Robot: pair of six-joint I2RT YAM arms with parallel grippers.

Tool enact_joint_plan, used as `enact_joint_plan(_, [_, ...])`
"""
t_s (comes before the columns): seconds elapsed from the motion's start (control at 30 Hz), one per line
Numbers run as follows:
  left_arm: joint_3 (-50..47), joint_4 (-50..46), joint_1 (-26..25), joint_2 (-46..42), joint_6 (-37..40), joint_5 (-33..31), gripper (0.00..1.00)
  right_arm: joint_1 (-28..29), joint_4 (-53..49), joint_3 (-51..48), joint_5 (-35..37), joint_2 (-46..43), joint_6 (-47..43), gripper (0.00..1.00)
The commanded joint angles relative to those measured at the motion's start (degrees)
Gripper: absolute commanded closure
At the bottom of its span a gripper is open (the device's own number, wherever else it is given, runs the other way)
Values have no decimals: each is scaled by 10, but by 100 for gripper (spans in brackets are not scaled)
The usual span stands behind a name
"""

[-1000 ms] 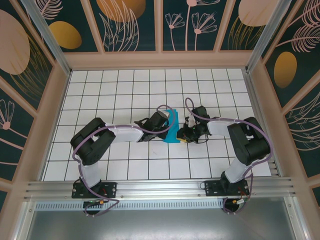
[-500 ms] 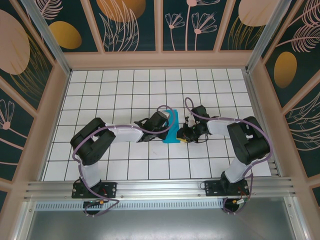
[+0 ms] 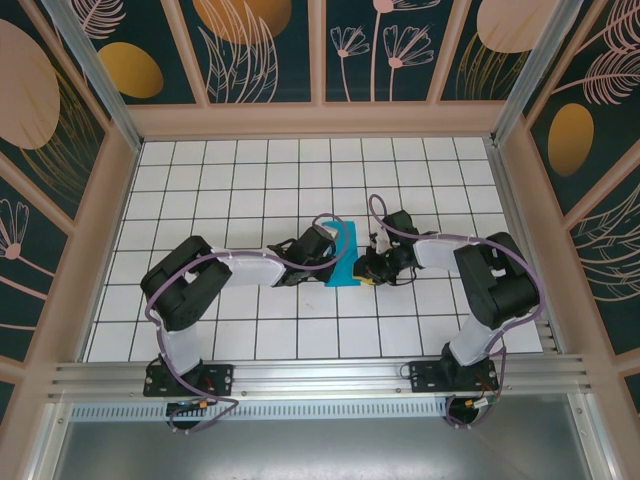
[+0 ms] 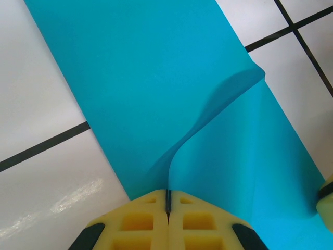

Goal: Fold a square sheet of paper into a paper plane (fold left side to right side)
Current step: Fold the triangle a second time at the center of the table.

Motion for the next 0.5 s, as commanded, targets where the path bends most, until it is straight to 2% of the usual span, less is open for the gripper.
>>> enact_joint_plan(0.0, [-2, -11, 4, -7, 0, -24, 95, 11, -15, -3, 37, 35, -12, 78])
enact_joint_plan(0.2, [5, -14, 4, -13, 1, -40, 95, 11, -17, -2, 37, 37, -12, 78])
enact_joint_plan(0.47, [0, -11, 4, -8, 3, -29, 94, 12, -17, -2, 35, 38, -13, 78])
